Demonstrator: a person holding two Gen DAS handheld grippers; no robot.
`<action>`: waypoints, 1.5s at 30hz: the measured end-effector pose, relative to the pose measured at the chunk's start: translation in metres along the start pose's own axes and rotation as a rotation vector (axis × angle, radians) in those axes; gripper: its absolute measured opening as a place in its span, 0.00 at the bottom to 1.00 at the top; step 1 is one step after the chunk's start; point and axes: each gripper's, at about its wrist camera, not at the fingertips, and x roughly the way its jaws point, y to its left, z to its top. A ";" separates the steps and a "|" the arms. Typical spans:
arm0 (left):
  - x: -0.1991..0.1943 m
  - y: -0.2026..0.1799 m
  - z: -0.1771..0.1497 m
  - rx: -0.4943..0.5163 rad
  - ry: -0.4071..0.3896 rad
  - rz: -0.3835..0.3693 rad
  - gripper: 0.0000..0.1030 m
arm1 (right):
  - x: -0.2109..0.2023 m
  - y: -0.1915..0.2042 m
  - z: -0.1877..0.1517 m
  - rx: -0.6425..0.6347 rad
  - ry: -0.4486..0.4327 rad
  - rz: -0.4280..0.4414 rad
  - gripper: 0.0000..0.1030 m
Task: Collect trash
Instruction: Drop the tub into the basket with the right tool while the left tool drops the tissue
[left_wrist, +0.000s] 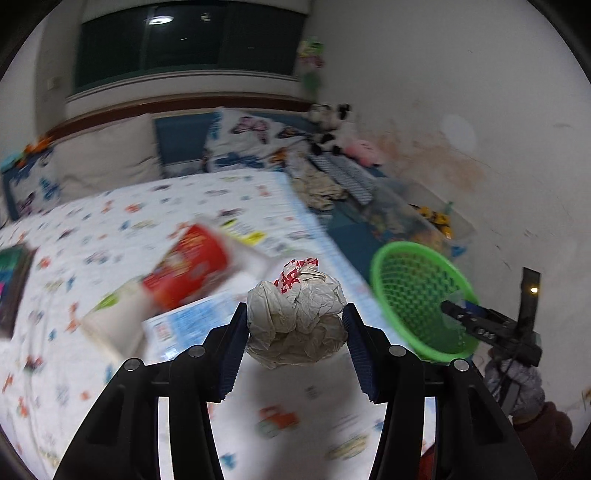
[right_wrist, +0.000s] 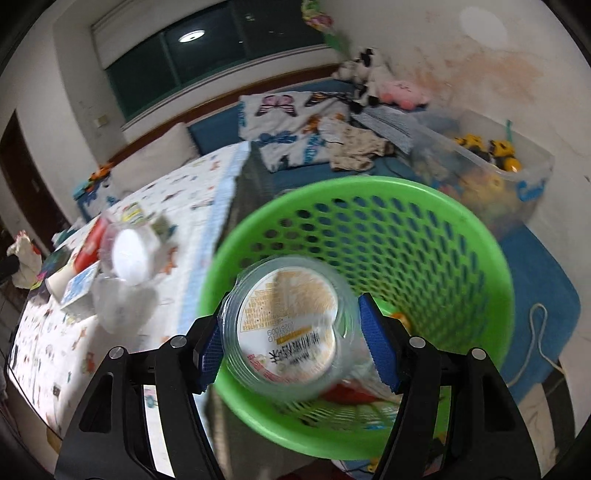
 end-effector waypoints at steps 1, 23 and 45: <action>0.007 -0.011 0.005 0.016 0.005 -0.015 0.49 | -0.001 -0.005 -0.001 0.008 -0.002 -0.008 0.69; 0.134 -0.146 0.027 0.183 0.193 -0.183 0.53 | -0.062 -0.051 -0.029 0.121 -0.078 -0.066 0.72; 0.100 -0.105 0.015 0.164 0.121 -0.076 0.82 | -0.057 -0.014 -0.035 0.079 -0.054 0.005 0.72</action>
